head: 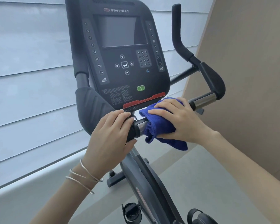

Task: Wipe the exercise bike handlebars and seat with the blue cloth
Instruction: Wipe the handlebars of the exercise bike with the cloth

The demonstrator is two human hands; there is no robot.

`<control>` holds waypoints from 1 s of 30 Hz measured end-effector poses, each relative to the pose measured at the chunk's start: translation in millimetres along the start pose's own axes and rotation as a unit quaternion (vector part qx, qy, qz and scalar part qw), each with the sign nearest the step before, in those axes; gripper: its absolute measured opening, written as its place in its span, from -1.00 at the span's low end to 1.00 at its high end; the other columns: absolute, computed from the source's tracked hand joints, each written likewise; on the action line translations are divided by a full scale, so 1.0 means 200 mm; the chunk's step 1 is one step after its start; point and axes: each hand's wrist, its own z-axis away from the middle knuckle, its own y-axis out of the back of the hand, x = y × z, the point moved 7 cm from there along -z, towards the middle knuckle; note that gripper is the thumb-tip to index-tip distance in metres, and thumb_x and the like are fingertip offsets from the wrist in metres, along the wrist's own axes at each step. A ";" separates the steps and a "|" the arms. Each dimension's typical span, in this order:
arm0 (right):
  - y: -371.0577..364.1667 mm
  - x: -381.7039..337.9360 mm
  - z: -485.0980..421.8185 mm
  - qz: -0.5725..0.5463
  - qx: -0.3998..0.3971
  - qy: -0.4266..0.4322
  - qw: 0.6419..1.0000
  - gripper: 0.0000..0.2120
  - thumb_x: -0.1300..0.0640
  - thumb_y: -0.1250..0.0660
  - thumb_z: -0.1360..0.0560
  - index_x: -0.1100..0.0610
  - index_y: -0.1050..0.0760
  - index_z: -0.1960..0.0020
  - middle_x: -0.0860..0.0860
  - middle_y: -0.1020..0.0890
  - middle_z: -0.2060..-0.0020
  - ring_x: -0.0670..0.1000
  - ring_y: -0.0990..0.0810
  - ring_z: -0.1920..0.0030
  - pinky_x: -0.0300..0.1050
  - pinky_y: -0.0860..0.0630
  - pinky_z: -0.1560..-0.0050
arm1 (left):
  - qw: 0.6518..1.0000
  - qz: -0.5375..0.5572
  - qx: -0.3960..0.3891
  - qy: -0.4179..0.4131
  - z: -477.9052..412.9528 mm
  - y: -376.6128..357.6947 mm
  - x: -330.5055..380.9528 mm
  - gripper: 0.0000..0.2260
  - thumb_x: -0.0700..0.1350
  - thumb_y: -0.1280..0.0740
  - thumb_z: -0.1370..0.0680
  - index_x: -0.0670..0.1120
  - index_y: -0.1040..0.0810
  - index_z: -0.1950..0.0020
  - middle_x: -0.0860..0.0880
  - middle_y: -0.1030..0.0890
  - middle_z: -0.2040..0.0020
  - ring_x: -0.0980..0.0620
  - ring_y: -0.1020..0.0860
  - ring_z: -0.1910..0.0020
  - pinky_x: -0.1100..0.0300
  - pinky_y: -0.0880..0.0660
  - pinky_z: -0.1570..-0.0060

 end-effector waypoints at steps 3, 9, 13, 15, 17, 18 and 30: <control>0.00 -0.05 -0.04 0.004 0.015 0.019 1.000 -0.46 -0.23 -0.31 -0.37 0.02 -0.48 -0.26 0.02 -0.57 -0.14 0.09 -0.52 -0.14 0.16 -0.35 -0.16 | 1.000 0.009 -0.002 -0.014 -0.05 -0.02 -0.02 -0.59 0.08 -0.46 -0.32 -0.17 -0.60 -0.03 -0.08 -0.64 -0.06 -0.13 -0.57 -0.16 -0.05 -0.44 -0.25; -0.02 -0.24 -0.06 -0.007 0.016 0.020 1.000 -0.48 -0.22 -0.26 -0.39 0.02 -0.45 -0.27 0.05 -0.56 -0.18 0.12 -0.51 -0.18 0.21 -0.32 -0.21 | 0.997 0.059 -0.024 -0.036 -0.08 -0.01 -0.08 -0.67 0.07 -0.39 -0.33 -0.17 -0.58 0.11 -0.08 -0.62 0.12 -0.13 -0.58 0.08 0.06 -0.50 -0.10; -0.01 -0.19 -0.09 -0.013 -0.033 0.025 0.999 -0.43 -0.19 -0.33 -0.33 -0.03 -0.38 -0.29 0.02 -0.56 -0.19 0.08 -0.51 -0.18 0.14 -0.36 -0.16 | 0.996 0.056 -0.055 -0.049 -0.08 -0.01 -0.08 -0.67 0.07 -0.42 -0.29 -0.17 -0.56 0.16 -0.08 -0.59 0.20 -0.13 -0.54 0.17 0.07 -0.45 -0.06; -0.02 -0.10 -0.10 -0.006 -0.075 0.018 0.997 -0.39 -0.14 -0.40 -0.26 -0.02 -0.43 -0.28 -0.01 -0.56 -0.16 0.06 -0.52 -0.16 0.11 -0.39 -0.11 | 0.995 0.056 -0.067 -0.051 -0.09 -0.02 -0.09 -0.65 0.09 -0.43 -0.27 -0.16 -0.56 0.16 -0.07 -0.58 0.20 -0.13 -0.54 0.16 0.08 -0.43 -0.08; -0.02 0.00 -0.10 -0.010 -0.126 -0.013 0.992 -0.35 -0.13 -0.44 -0.21 -0.02 -0.45 -0.27 -0.03 -0.56 -0.15 0.06 -0.51 -0.16 0.13 -0.41 -0.09 | 0.994 0.061 -0.079 -0.053 -0.09 -0.02 -0.09 -0.64 0.10 -0.44 -0.25 -0.16 -0.56 0.17 -0.07 -0.58 0.20 -0.13 -0.55 0.16 0.05 -0.50 -0.05; -0.02 0.04 -0.11 -0.017 -0.154 -0.028 0.988 -0.33 -0.14 -0.45 -0.19 -0.03 -0.44 -0.28 -0.06 -0.55 -0.15 0.05 -0.49 -0.17 0.13 -0.40 -0.08 | 0.993 0.062 -0.084 -0.054 -0.10 -0.02 -0.09 -0.64 0.11 -0.44 -0.26 -0.15 -0.56 0.17 -0.06 -0.58 0.21 -0.12 -0.55 0.16 0.05 -0.53 -0.03; -0.06 -0.15 -0.16 -0.032 -0.103 0.011 0.994 -0.42 -0.05 -0.43 -0.21 -0.01 -0.45 -0.21 0.00 -0.60 -0.08 0.07 -0.55 -0.06 0.15 -0.41 -0.10 | 0.992 0.079 -0.070 -0.076 -0.10 -0.02 -0.11 -0.70 0.11 -0.36 -0.29 -0.12 -0.54 0.20 -0.03 -0.56 0.25 -0.09 -0.53 0.22 0.07 -0.51 0.04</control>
